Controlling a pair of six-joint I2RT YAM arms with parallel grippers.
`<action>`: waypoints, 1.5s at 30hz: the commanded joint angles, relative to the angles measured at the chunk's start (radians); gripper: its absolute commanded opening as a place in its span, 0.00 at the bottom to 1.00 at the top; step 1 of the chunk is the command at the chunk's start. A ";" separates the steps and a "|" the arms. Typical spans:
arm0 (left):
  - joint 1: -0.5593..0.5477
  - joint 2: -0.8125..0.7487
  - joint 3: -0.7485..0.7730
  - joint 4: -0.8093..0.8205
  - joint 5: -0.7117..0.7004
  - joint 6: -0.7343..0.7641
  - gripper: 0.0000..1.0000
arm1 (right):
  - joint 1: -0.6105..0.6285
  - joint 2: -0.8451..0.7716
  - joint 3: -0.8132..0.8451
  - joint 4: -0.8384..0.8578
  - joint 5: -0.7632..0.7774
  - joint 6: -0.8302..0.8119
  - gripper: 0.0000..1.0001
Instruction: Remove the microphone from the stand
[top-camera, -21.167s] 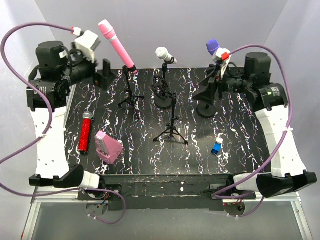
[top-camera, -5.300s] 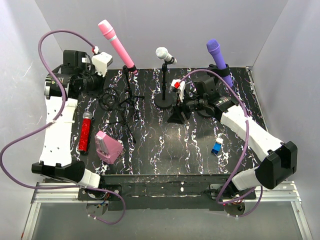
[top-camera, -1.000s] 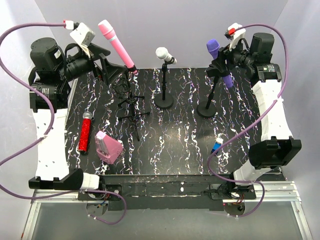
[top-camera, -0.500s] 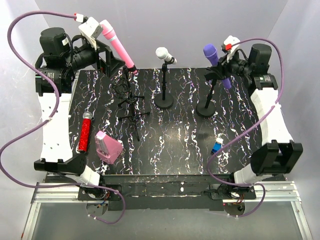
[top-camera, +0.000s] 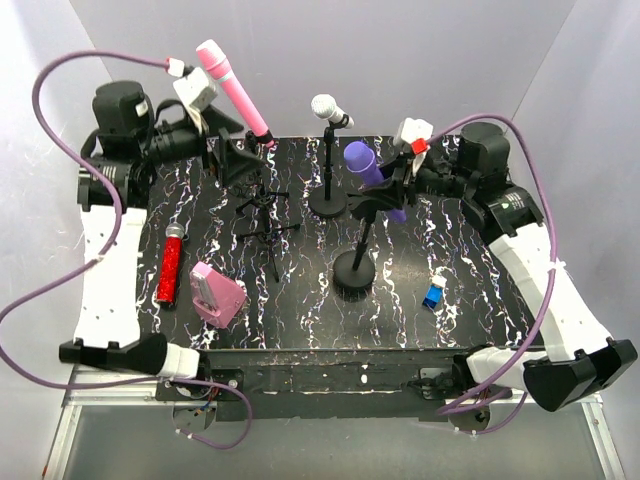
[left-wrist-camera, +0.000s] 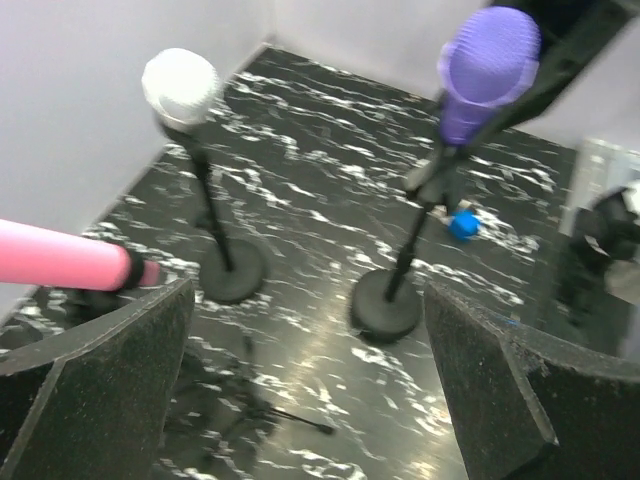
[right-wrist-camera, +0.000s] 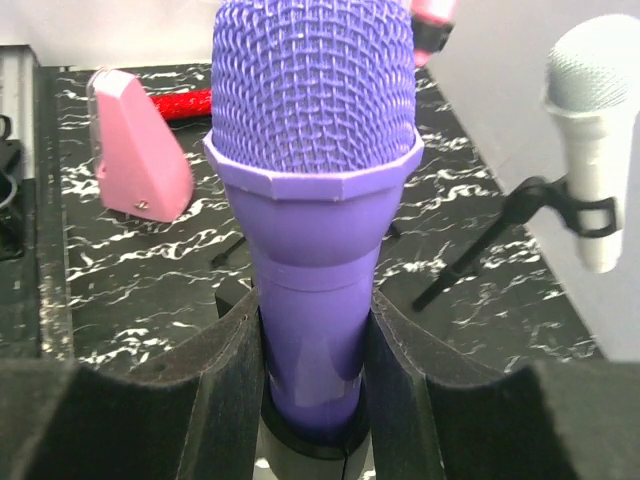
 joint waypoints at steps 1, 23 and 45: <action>-0.014 -0.143 -0.192 0.068 0.194 -0.040 0.98 | 0.023 -0.049 -0.067 0.112 0.070 0.123 0.01; -0.588 0.084 -0.365 0.348 -0.138 0.075 0.98 | 0.013 -0.216 -0.354 0.276 0.191 0.126 0.01; -0.586 0.081 -0.562 0.604 -0.132 0.026 0.93 | 0.010 -0.207 -0.339 0.255 0.193 0.158 0.01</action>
